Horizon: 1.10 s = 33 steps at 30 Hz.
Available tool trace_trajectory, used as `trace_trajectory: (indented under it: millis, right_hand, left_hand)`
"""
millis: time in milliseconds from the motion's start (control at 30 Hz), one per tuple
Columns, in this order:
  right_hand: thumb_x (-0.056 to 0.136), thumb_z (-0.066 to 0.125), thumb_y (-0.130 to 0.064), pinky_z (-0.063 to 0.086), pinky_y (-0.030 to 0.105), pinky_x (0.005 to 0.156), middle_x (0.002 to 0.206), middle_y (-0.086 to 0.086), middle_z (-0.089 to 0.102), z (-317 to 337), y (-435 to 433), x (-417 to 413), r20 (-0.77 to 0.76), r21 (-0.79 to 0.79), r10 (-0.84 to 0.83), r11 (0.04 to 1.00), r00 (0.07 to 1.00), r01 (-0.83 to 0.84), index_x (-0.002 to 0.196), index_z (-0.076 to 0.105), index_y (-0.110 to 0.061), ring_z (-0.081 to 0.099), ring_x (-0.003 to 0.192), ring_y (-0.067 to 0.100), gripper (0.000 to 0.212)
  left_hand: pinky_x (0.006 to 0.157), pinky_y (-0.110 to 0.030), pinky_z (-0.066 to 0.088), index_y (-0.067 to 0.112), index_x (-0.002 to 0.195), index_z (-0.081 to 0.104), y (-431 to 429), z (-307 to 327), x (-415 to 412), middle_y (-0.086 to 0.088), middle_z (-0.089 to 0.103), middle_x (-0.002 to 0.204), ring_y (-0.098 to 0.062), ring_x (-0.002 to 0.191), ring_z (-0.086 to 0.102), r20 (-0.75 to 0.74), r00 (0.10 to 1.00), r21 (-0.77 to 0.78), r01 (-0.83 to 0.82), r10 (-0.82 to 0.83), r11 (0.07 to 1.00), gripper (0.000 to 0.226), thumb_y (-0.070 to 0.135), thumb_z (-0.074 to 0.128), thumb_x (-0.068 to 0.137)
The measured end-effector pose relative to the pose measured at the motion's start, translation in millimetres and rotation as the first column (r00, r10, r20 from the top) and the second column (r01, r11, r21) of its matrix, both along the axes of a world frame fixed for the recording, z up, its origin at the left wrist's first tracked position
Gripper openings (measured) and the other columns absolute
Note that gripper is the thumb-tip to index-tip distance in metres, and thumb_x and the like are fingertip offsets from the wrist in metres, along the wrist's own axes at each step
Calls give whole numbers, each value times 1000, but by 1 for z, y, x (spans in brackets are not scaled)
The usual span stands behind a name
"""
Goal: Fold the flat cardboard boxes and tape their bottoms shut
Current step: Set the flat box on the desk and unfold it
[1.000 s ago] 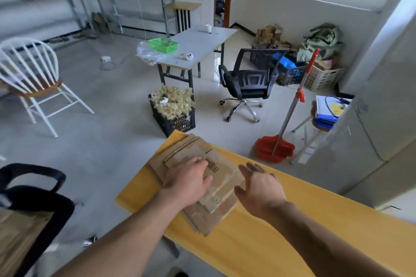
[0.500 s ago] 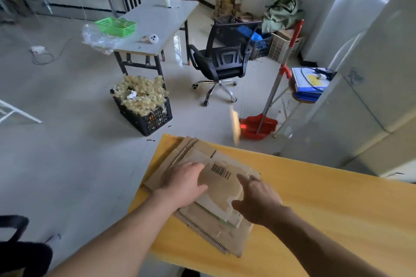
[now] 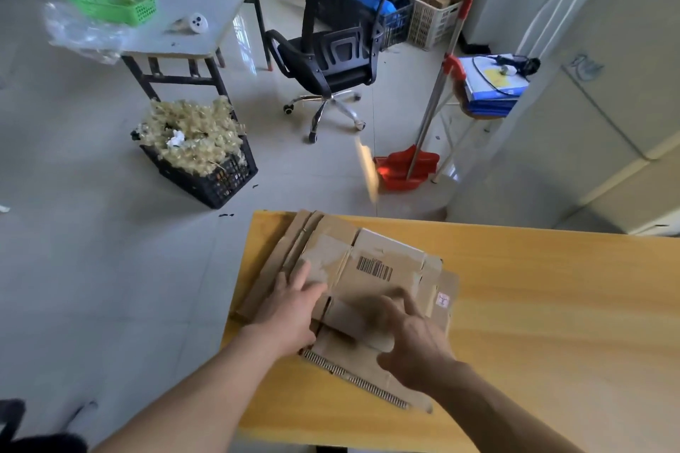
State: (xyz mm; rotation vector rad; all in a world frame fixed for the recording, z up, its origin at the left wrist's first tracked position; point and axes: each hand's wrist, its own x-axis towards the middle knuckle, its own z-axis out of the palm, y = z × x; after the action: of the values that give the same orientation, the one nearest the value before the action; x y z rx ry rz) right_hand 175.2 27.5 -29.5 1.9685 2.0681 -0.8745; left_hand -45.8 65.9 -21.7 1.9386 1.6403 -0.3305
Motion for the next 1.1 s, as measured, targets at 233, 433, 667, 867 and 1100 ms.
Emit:
trace_trajectory:
  millis: [233,433,667,867,1100]
  right_hand:
    - [68,73,-34,47,38,98,153,-4,12,4,-4,-1,-53,57,-75,995,996,78,145,27,-41,46,119,35,90]
    - [63,76,-49,40,35,103,139,4,41,35,6,21,-220,232,-202,940,954,252,127,58,-24,45,119,30,71]
    - [81,65,-5,37,17,90,120,5,61,93,32,51,-453,331,-292,822,842,463,118,71,-12,56,104,20,38]
    - [82,64,-6,50,23,64,89,0,69,141,35,95,-499,244,-406,782,765,574,108,73,-13,64,79,17,29]
    - [77,72,-12,48,22,68,107,6,63,124,-1,143,-495,126,-539,732,682,669,139,51,-16,60,91,21,66]
  left_hand:
    - [106,-44,42,28,135,41,-4,-3,5,6,0,160,-30,139,23,18,1000,141,8,-10,990,64,25,76,82]
    - [111,-37,35,30,148,36,5,31,11,10,27,152,-20,135,32,205,978,250,-97,46,963,79,57,69,82]
    - [102,-37,45,29,139,51,17,91,41,9,50,136,-14,122,50,376,917,292,-252,132,922,61,60,55,86]
    - [73,-35,51,24,102,57,19,131,84,-3,66,98,-25,86,58,238,951,351,-274,198,895,22,43,46,97]
    - [69,-32,49,21,93,52,0,115,140,0,59,92,-22,80,55,71,977,230,-211,200,950,26,44,40,97]
